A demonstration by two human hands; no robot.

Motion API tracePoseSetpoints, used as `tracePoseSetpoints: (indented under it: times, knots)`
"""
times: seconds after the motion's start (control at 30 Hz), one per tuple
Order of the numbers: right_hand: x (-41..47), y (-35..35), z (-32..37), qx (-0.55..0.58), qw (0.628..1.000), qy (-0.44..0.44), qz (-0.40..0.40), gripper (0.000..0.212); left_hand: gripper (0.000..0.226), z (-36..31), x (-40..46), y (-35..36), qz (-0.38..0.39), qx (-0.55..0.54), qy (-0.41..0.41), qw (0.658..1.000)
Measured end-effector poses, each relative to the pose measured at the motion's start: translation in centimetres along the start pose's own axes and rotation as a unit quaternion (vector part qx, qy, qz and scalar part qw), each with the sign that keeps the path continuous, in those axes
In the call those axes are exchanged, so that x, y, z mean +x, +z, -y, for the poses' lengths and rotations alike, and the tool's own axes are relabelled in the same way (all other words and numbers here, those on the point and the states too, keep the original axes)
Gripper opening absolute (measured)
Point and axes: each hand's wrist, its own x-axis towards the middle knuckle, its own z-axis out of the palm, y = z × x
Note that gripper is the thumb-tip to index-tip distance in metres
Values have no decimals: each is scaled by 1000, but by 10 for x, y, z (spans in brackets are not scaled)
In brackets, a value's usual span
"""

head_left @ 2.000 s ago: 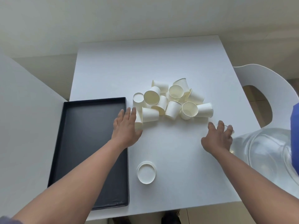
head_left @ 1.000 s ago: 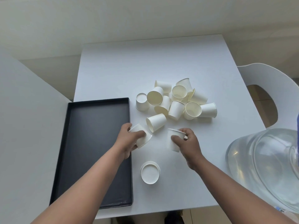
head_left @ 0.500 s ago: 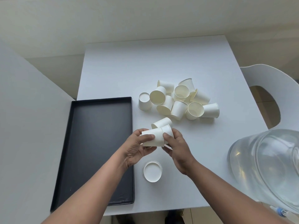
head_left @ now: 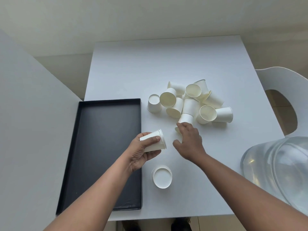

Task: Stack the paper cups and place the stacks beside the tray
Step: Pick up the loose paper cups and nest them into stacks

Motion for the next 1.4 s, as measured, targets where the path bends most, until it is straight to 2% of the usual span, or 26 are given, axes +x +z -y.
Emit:
tracePoseSetpoints:
  times: [0.07, 0.23, 0.4, 0.47, 0.5, 0.57, 0.63, 0.73, 0.87, 0.97, 1.07, 1.13, 1.17, 1.23, 1.3, 1.4]
  knots:
    - [6, 0, -9, -65, 998, -3, -11, 67, 59, 2, 1, -3, -3, -2, -2, 1000]
    - [17, -9, -31, -99, 989, 49, -101, 52, 59, 4, 2, -7, -4, -6, -5, 1000]
    - [19, -16, -48, -48, 983, 38, -173, 33, 56, 2, 5, -9, -5, -6, 1, 1000]
    - [16, -12, -46, 33, 979, 13, -203, 26, 55, 2, 7, -8, -5, -8, 7, 1000]
    - [13, -10, -43, 109, 974, 5, -199, 23, 56, 1, 7, -7, -5, -7, 9, 1000]
    - [8, -6, -31, 299, 942, 23, -149, 18, 57, 0, 8, -5, -2, -5, 8, 1000]
    - [3, -5, -17, 434, 896, 58, -73, 17, 57, -1, 9, -2, 6, -4, 6, 1000]
    - [0, -6, -6, 469, 880, 80, 12, 20, 57, -3, 8, 1, 28, -7, 3, 1000]
    - [-6, -5, 7, 434, 894, 70, 82, 21, 55, -3, 5, 5, 60, 18, 1, 998]
    - [-12, 2, 22, 446, 890, 63, 69, 31, 53, -1, 4, 10, 73, 23, -7, 997]
    - [-21, 8, 33, 416, 906, 64, 44, 29, 65, 1, 3, 13, 78, 12, -17, 997]
    - [-21, 5, 32, 385, 921, 56, 21, 61, 70, 1, 3, 13, 85, -3, -23, 996]
    - [-19, 0, 30, 358, 932, 44, -16, 66, 70, 1, 3, 12, 88, -14, -24, 996]
    - [-4, -12, 15, 241, 963, 19, -122, 58, 70, 0, 5, 11, 86, -29, -23, 996]
    - [14, -27, -9, 65, 979, 49, -189, 57, 71, 0, 6, 10, 83, -33, -22, 996]
    - [33, -46, -43, -130, 971, 110, -167, 55, 73, 0, 6, 8, 81, -34, -24, 996]
